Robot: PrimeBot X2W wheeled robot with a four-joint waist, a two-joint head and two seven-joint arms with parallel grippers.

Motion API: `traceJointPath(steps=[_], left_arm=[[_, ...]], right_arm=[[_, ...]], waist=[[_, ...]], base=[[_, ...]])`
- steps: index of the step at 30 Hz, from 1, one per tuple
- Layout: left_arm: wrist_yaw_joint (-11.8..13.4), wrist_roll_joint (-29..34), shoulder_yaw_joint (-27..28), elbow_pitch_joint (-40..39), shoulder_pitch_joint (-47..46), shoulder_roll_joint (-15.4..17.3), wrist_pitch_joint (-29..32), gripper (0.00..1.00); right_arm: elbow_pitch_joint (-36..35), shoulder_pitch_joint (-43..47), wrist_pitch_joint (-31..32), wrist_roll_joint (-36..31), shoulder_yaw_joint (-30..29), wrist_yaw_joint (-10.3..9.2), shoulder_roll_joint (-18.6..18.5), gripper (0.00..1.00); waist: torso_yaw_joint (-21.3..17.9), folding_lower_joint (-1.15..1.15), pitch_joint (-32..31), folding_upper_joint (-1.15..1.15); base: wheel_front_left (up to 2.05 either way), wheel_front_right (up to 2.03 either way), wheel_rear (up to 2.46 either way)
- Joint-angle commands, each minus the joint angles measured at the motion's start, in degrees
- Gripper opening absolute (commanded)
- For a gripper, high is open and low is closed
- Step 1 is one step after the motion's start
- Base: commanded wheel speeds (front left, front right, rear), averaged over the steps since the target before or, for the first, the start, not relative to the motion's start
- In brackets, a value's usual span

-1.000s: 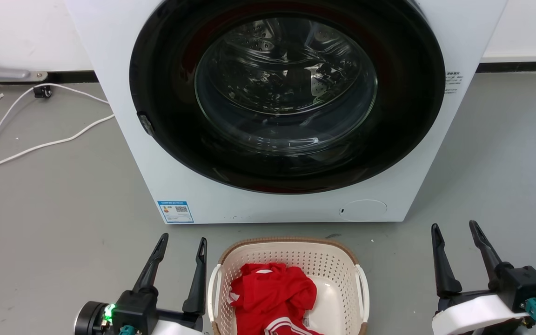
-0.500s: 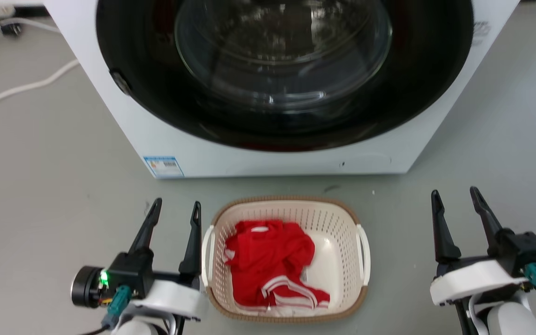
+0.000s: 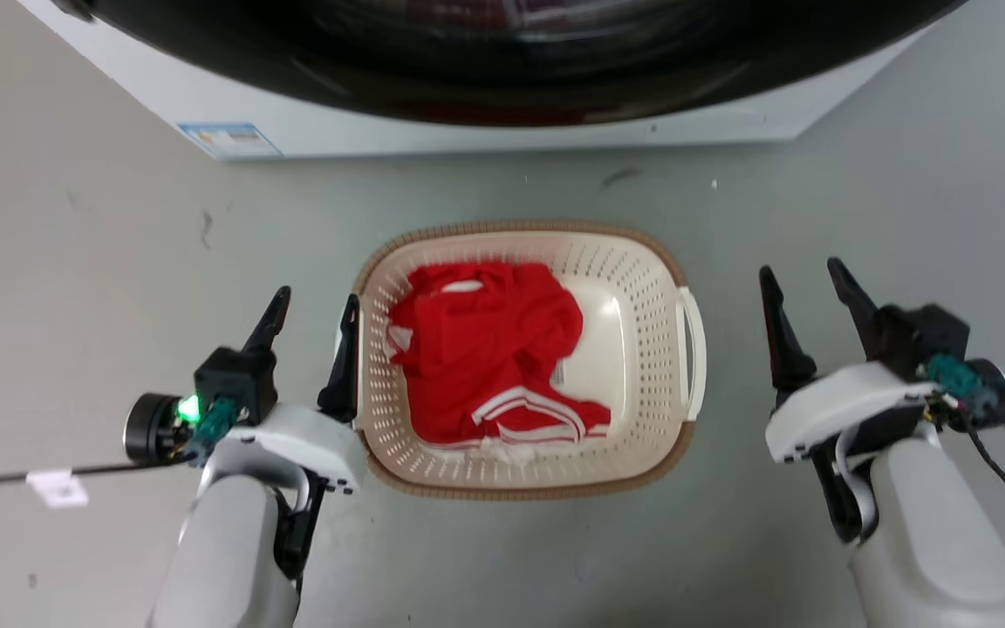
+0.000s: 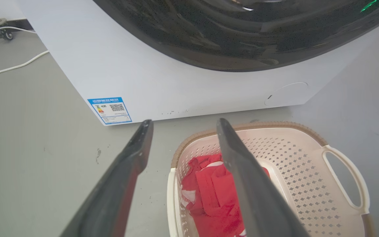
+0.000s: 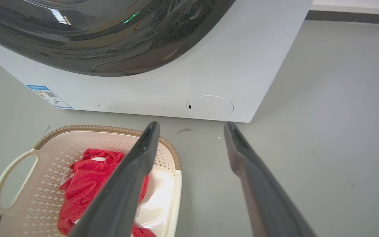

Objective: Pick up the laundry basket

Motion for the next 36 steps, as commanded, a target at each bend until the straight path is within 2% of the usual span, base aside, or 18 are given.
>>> traceJointPath(steps=[1, 9, 18, 26, 36], left_arm=[[-0.3, 0.0, -0.3, 2.1, -1.9, 0.6, -0.2, 1.0], [-0.6, -2.0, -4.0, 17.9, -13.5, 2.4, -0.2, 1.0], [-0.7, -9.8, -13.7, 33.0, -24.2, 4.2, 1.7, 1.0], [-0.7, -17.1, -22.1, 37.3, -29.6, 5.2, 5.3, 1.0], [-0.7, -24.1, -32.1, 37.5, -33.3, 7.0, 12.5, 1.0]], right_arm=[[2.0, -1.9, -0.2, 1.8, 0.0, -0.04, -0.1, 1.0], [17.2, -11.5, -0.7, 1.7, 0.4, -0.04, 0.0, 1.0], [29.5, -20.4, 2.1, 0.5, 3.1, -0.04, -0.1, 1.0], [37.0, -26.3, 8.9, 3.4, 6.3, -0.04, -0.1, 1.0], [42.2, -31.1, 15.9, 1.1, 6.5, -0.04, -0.1, 1.0]], waist=[[-0.7, -0.01, 4.4, 0.0], [0.6, -0.01, 9.8, 0.0], [1.7, -0.01, 13.4, 0.0], [2.8, -0.01, 15.7, 0.0], [3.2, -0.01, 17.6, 0.0]], base=[[0.0, 0.0, 0.0], [0.0, 0.0, 0.0], [0.0, 0.0, 0.0], [0.0, 0.0, 0.0], [0.0, 0.0, 0.0]])
